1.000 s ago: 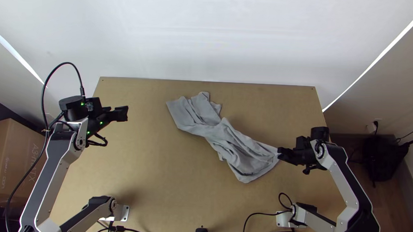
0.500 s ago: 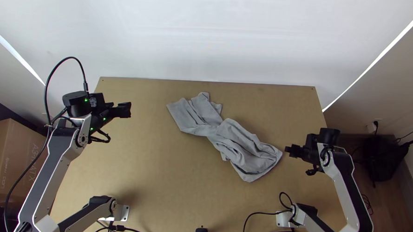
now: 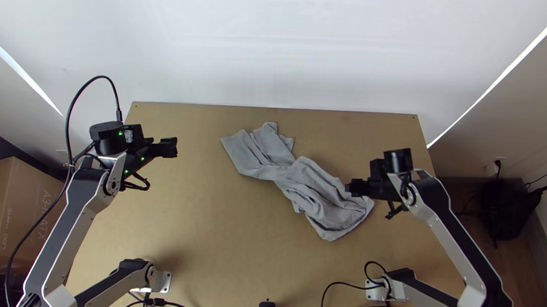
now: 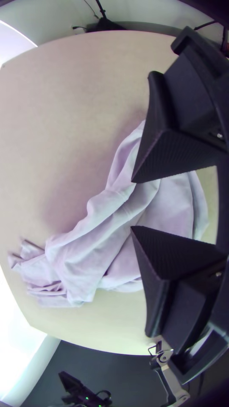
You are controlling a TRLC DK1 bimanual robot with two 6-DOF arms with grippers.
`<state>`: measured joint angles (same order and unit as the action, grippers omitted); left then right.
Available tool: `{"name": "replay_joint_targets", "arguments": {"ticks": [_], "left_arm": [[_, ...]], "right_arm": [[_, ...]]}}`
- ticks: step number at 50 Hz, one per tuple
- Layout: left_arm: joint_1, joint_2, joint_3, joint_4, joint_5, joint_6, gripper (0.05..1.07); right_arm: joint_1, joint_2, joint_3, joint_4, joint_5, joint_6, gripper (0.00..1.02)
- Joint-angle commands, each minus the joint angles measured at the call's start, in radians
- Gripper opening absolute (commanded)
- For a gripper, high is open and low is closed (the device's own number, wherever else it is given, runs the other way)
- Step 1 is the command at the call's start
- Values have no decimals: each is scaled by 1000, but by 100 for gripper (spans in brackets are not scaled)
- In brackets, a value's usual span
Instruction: Fold the t-shirt
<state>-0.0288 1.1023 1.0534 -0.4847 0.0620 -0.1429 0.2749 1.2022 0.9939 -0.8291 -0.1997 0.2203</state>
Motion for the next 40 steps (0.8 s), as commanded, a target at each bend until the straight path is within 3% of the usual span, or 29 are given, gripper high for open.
{"name": "replay_joint_targets", "arguments": {"ticks": [1,20,30,40], "left_arm": [[-6,-10,20,-8,-8,-23,103],[3,-12,30,-14,-10,-20,103],[12,-15,30,-15,-11,-15,103],[21,-24,31,-25,-11,-3,103]], "right_arm": [[7,97,34,-2,-20,39,47],[49,249,40,62,-40,45,47],[47,284,15,182,-40,65,2],[3,286,9,239,-40,74,2]]}}
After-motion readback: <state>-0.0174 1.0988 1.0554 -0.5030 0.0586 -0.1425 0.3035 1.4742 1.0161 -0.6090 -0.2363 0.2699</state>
